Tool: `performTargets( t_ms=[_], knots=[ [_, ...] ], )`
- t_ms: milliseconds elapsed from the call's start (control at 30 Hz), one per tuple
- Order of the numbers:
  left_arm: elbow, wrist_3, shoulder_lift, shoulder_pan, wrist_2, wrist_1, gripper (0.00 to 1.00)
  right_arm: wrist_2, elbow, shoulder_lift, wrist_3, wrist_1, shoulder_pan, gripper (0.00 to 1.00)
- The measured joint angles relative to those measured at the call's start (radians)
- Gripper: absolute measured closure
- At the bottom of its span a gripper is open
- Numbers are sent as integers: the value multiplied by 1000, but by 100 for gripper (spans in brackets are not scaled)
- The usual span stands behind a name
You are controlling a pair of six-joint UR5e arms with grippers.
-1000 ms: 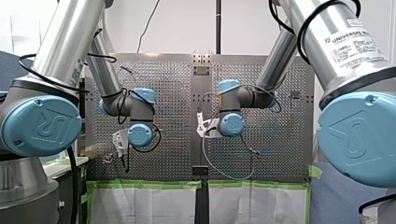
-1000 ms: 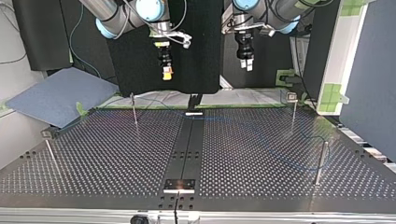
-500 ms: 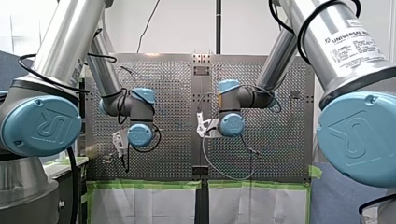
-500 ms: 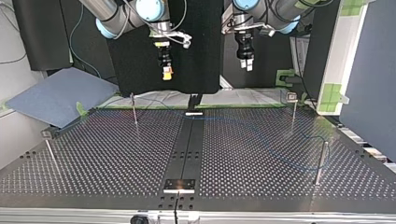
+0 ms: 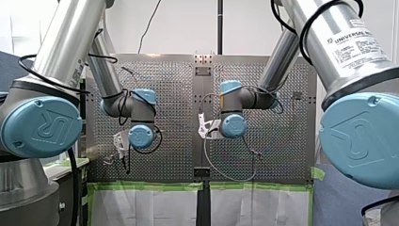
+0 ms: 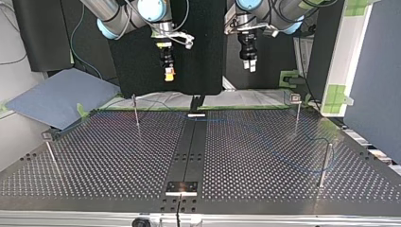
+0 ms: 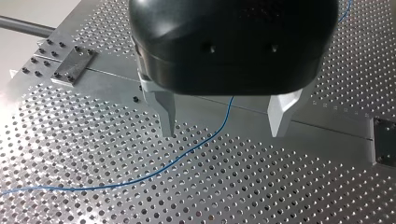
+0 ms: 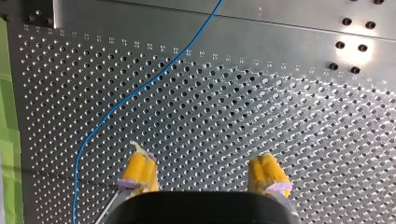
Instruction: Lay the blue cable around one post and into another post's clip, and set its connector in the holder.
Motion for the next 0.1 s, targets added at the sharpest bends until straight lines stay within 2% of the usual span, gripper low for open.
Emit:
performTargets(
  t_ms=[100],
  knots=[
    [0, 0, 0, 0, 0, 0, 0, 0, 0, 0, 0, 0, 0, 0]
  ],
)
